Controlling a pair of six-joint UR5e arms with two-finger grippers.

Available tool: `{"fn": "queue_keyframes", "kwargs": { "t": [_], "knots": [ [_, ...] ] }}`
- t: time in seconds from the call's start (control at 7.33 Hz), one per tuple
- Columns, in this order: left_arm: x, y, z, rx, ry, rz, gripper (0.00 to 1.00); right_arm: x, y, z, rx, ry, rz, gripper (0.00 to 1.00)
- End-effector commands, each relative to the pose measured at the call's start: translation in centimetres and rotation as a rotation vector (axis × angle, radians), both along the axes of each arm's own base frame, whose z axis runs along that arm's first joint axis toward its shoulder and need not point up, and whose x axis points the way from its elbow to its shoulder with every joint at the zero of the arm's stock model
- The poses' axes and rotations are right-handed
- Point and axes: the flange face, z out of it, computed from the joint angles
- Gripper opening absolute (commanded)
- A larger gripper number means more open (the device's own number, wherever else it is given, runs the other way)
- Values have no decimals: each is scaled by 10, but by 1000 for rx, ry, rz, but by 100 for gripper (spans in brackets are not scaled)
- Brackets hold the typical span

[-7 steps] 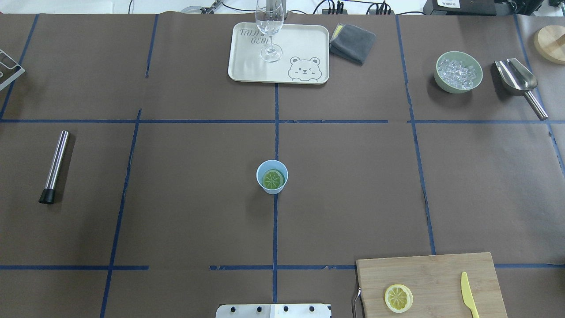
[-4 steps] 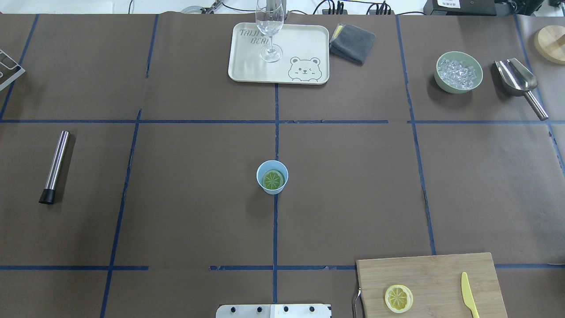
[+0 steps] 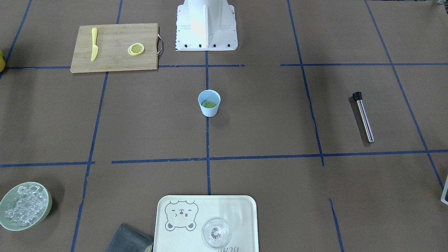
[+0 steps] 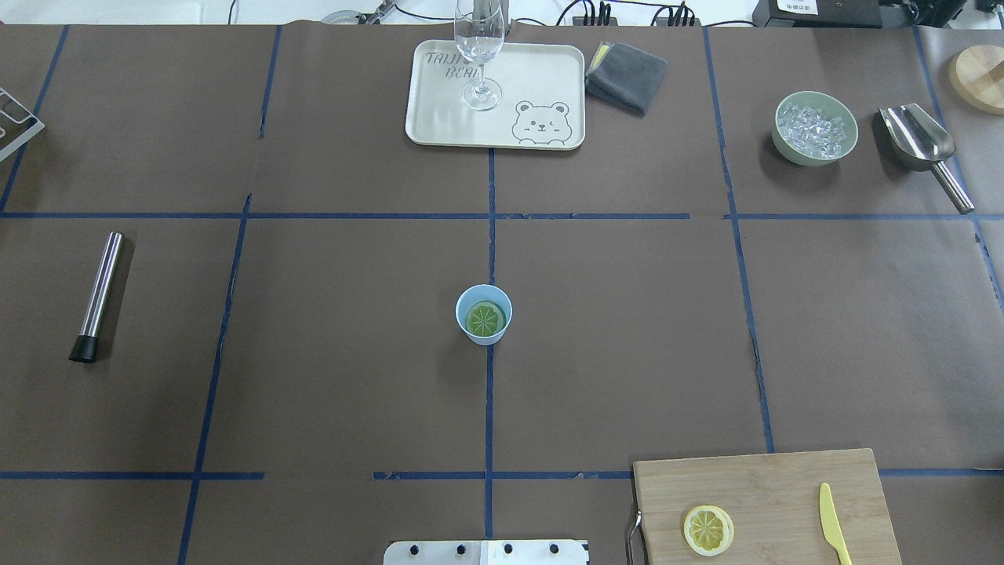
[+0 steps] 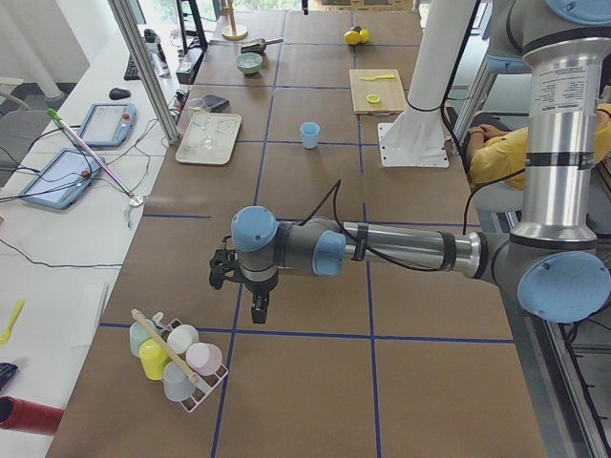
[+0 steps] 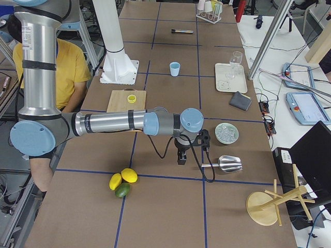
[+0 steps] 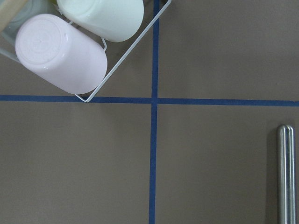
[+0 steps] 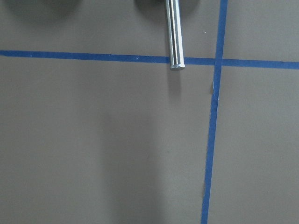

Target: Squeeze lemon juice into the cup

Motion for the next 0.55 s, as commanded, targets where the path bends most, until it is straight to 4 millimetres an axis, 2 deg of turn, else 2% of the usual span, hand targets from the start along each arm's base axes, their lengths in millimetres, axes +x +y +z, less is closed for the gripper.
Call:
{"fn": "queue_keyframes", "kwargs": {
  "t": [0.0,0.27,0.41],
  "knots": [
    [-1,-2,-4,20,-8,38,100,0,1,3,-5,3,-1,100],
    [-11,5,3,5,-12,171,100,0,3,6,-11,2,-1,100],
    [-15,11,9,-2,-7,162,100,0,3,5,-10,2,-1,100]
  ]
}}
